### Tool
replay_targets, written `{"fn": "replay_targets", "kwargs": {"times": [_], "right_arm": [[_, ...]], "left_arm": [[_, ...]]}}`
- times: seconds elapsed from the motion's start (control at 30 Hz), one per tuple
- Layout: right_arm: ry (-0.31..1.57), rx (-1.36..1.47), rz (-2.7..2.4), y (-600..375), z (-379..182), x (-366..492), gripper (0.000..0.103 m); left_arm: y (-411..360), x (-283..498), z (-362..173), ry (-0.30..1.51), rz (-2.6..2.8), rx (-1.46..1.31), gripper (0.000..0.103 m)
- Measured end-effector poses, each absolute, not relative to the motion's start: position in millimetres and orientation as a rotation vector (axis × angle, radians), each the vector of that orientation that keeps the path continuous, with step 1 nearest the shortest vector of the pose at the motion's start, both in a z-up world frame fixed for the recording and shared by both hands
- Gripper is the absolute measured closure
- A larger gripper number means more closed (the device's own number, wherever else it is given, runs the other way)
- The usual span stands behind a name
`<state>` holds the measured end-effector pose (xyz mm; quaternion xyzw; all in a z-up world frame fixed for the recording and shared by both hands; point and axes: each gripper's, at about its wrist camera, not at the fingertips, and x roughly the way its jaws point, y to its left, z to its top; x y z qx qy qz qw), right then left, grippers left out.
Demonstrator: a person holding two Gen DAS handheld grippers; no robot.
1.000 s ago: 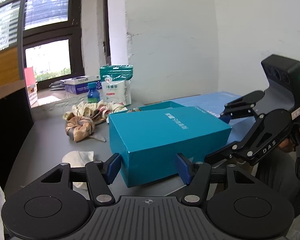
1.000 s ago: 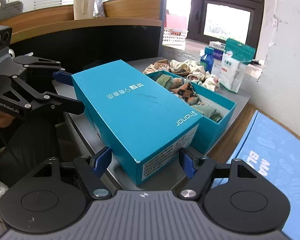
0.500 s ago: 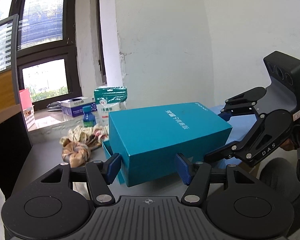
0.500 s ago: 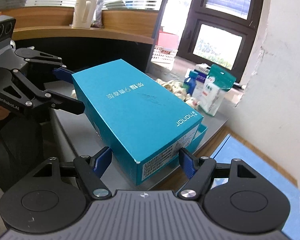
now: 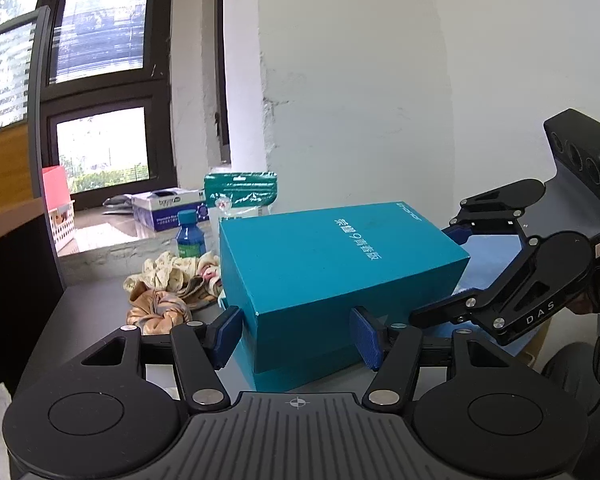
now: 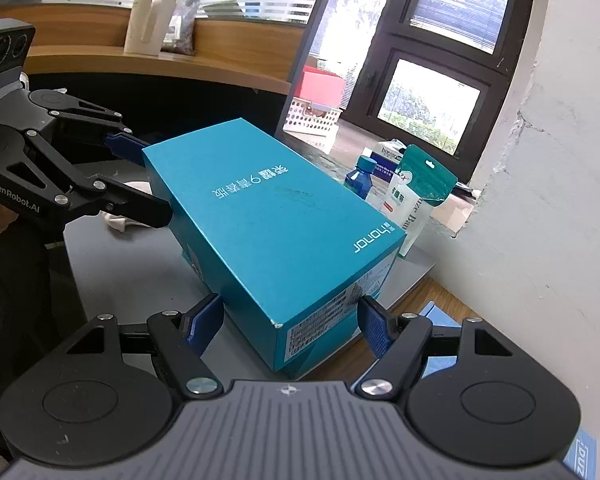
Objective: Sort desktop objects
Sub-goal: 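Carry the teal lid with both tools and lower it onto the box, then press the lid down over the box rim with both tools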
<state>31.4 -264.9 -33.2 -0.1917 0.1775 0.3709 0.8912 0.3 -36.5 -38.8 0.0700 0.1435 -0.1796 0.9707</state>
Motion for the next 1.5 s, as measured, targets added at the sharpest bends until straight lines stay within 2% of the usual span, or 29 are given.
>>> {"fn": "replay_targets", "kwargs": {"times": [0.83,1.07,1.23,1.27,1.4,1.5], "right_arm": [[0.497,-0.211,0.822,-268,-40,91,0.023],[0.521,-0.192,0.822,-265,-45,96,0.019],[0.496,-0.181,0.803,-268,-42,87,0.019],[0.487,-0.177,0.800,-270,-40,84,0.019],[0.459,-0.135,0.770,-280,-31,75,0.019],[0.443,-0.091,0.739,-288,-26,69,0.024]], "left_arm": [[-28,34,-43,0.351,-0.359,0.032,0.040],[-26,33,-48,0.372,-0.358,0.010,0.040],[-23,21,-37,0.326,-0.352,-0.003,0.040],[-22,19,-35,0.312,-0.347,-0.007,0.041],[-19,15,-23,0.274,-0.328,-0.035,0.056],[-19,16,-16,0.259,-0.324,-0.057,0.066]]}}
